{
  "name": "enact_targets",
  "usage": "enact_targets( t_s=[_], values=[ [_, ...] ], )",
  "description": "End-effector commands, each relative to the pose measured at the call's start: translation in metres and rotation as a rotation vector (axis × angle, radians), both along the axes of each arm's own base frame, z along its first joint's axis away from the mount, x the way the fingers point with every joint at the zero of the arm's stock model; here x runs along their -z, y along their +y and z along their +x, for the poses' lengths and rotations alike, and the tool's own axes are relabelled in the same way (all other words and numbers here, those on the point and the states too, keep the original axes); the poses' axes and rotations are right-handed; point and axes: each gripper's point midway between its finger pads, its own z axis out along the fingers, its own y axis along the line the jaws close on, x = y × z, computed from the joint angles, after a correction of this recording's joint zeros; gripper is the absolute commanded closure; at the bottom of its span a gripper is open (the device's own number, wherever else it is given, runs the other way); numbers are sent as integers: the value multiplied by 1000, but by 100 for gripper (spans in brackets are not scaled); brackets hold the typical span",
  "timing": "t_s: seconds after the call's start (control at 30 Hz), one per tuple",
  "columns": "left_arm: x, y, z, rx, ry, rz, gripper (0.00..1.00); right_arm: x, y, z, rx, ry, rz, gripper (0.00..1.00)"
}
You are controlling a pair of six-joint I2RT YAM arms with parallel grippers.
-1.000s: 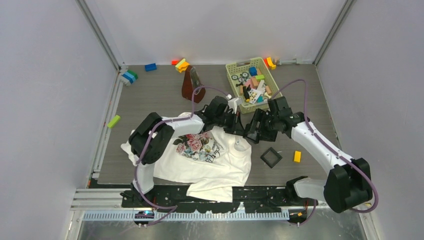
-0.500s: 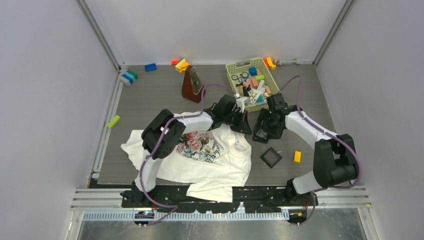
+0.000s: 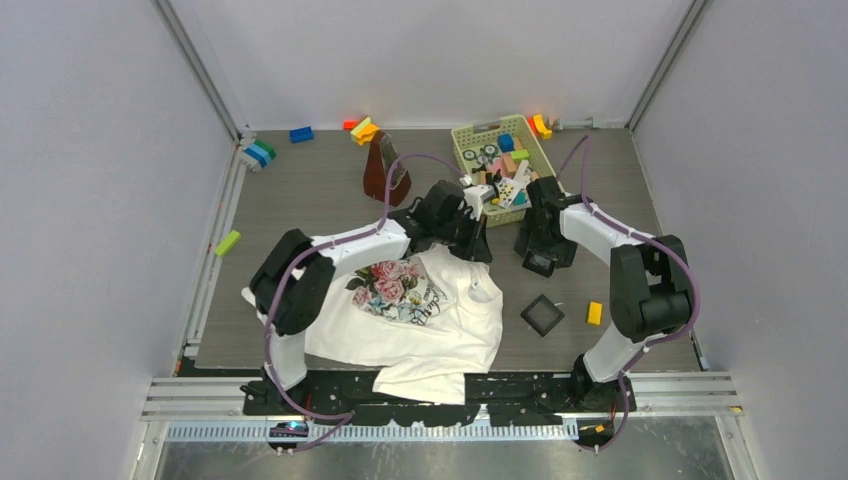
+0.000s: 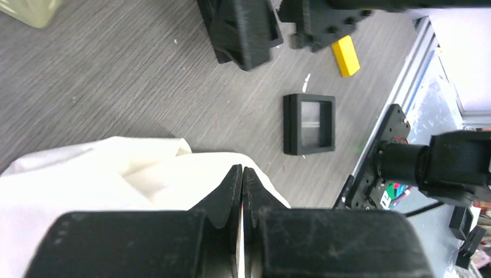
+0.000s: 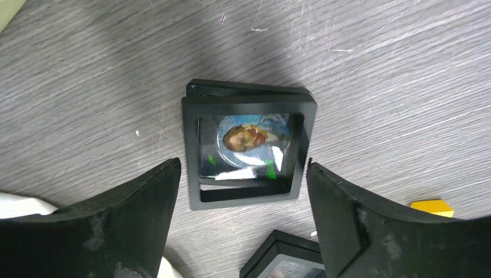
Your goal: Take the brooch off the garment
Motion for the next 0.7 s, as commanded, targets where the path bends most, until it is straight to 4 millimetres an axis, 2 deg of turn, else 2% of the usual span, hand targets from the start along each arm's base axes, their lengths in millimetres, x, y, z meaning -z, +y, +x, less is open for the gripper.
enact_targets(
  t_s=[0.0,0.1,0.17,0.2,0.23,0.3,0.33,0.43,0.47,0.5,0.63,0.67],
  values=[
    [-47,31,-1,-33,-99,-2,97,-17,-10,12,41,-40,-52,5],
    [-63,62,-3,-82,-115,22,86,-30,-12,9,46,-64,-56,1],
    [-63,85,-7,-125,-107,39,78,-42,-11,6,41,-89,-48,0],
    [-64,97,-7,-153,-103,41,75,-53,-8,6,29,-125,-26,0],
    [-65,110,-7,-188,-102,42,71,-55,-3,3,4,-136,-14,0],
    [-63,139,-2,-278,-98,51,61,-80,14,0,-68,-231,62,2],
    [-62,155,2,-325,-100,62,56,-83,31,-1,-123,-252,136,5],
    [-52,201,10,-471,-111,132,39,-111,61,-4,-258,-349,244,7],
    [-50,215,14,-518,-119,153,32,-116,78,-6,-316,-365,298,7],
    [-46,230,16,-569,-118,190,26,-121,87,-7,-346,-382,324,7],
    [-31,271,21,-696,-128,331,20,-134,144,-13,-531,-435,432,8],
    [-27,276,21,-710,-129,353,20,-136,163,-21,-604,-438,441,8]
  ],
)
